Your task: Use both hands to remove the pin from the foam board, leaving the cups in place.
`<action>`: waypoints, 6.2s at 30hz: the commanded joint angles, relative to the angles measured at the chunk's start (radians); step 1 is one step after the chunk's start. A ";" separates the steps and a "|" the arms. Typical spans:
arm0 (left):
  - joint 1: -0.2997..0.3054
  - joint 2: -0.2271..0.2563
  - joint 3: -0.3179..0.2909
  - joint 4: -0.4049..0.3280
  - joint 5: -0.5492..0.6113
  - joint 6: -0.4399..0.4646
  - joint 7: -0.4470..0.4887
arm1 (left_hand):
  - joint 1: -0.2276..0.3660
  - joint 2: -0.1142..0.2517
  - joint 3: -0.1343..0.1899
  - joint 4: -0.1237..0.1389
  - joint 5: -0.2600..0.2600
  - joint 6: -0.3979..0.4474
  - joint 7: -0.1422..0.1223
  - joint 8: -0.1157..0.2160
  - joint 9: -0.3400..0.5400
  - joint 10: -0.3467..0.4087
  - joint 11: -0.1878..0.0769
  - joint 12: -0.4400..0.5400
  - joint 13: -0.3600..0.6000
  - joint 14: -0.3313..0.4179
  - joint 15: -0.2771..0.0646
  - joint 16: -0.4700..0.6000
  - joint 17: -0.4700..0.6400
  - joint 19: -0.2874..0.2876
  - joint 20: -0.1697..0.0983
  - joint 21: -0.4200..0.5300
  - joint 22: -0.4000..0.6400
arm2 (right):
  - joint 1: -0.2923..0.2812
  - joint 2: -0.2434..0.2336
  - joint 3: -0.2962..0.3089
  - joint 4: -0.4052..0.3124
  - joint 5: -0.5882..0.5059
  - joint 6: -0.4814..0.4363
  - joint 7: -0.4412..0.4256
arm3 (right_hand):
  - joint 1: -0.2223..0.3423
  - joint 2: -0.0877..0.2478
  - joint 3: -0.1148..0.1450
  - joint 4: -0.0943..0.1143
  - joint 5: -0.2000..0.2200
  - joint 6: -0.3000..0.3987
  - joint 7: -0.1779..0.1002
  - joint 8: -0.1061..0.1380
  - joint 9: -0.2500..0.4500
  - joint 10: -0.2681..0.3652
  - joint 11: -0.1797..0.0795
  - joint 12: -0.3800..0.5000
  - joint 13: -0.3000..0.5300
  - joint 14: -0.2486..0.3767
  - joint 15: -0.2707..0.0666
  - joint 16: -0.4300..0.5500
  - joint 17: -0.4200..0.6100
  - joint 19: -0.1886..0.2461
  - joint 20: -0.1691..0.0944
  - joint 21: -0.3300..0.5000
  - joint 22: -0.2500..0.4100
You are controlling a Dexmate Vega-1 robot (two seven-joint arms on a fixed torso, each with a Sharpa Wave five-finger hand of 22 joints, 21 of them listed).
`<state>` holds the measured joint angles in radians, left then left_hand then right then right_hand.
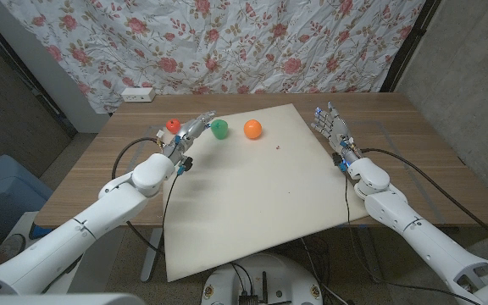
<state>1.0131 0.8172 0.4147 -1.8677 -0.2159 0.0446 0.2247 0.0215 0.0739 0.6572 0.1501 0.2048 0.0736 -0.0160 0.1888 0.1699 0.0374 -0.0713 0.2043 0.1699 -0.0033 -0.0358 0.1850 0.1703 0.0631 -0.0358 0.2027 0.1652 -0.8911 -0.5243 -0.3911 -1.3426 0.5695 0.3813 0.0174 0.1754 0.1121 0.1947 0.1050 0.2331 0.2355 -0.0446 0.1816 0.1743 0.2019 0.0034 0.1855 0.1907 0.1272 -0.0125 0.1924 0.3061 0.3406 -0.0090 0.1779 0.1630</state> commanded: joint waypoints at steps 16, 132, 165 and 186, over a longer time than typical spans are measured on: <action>-0.077 0.044 0.169 -0.137 0.422 0.258 -0.018 | -0.024 0.108 0.000 0.032 0.001 0.011 -0.019 0.000 0.004 0.008 -0.008 -0.005 0.003 0.000 -0.033 -0.001 0.007 -0.009 -0.054 -0.009 0.007 | 0.044 0.005 -0.016 0.071 -0.023 0.035 0.043 | 0.010 0.008 0.012 -0.006 0.002 0.012 0.005 0.008 0.002 0.013 0.000 0.010 0.001 0.006 -0.003 0.007 -0.007 0.000 -0.009 0.004 0.002; -0.179 -0.039 0.396 -0.042 0.838 0.358 -0.334 | -0.046 0.113 -0.034 0.056 -0.002 -0.038 -0.027 -0.009 0.004 -0.032 -0.014 -0.020 0.003 -0.034 -0.063 -0.002 0.012 -0.166 -0.063 -0.020 0.014 | 0.134 -0.064 -0.151 0.012 -0.334 -0.025 -0.013 | 0.040 0.012 0.065 -0.052 -0.020 0.041 0.003 0.009 0.003 0.019 -0.003 0.009 0.000 0.003 -0.004 0.009 -0.051 -0.003 -0.007 0.006 0.002; -0.213 -0.044 0.407 -0.011 0.836 0.333 -0.363 | -0.044 0.116 -0.050 0.055 -0.001 -0.032 -0.028 -0.007 0.004 -0.026 -0.015 -0.017 0.003 -0.017 -0.058 0.003 0.011 -0.156 -0.064 -0.007 0.014 | 0.176 -0.193 -0.217 -0.157 -0.674 -0.188 -0.067 | 0.159 -0.047 0.095 -0.195 -0.043 0.019 -0.018 0.003 0.007 -0.072 -0.014 -0.005 0.001 -0.091 0.005 -0.008 -0.091 -0.071 0.003 0.000 0.002; -0.219 -0.041 0.409 -0.011 0.839 0.339 -0.376 | -0.042 0.117 -0.057 0.054 0.000 -0.024 -0.040 -0.005 0.005 -0.026 -0.019 -0.016 0.003 -0.022 -0.061 0.001 0.011 -0.149 -0.068 -0.004 0.014 | 0.203 -0.247 -0.256 -0.261 -0.811 -0.312 -0.010 | 0.305 -0.083 0.139 -0.285 -0.050 0.002 -0.033 0.016 0.013 -0.145 -0.008 -0.006 0.003 -0.163 0.040 -0.009 -0.103 -0.158 0.062 -0.010 0.004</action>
<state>0.7987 0.7725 0.8218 -1.8793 0.6189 0.3817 -0.1429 -0.0128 0.0606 0.6058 0.2036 0.2048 0.0449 -0.0484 0.1771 0.1700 0.0118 -0.0856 0.1807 0.1696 -0.0288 -0.0322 0.1819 0.1789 -0.0868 -0.0357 0.1938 0.1750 -0.7022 -0.7463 -0.6276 -1.5501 -0.1672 0.1347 -0.0230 0.4559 0.0268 0.3263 -0.1760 0.1847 0.2438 -0.0721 0.1934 0.1842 0.0706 -0.0057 0.1809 0.1910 -0.0166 0.0199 0.1848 0.2017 0.2000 0.0490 0.1733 0.1645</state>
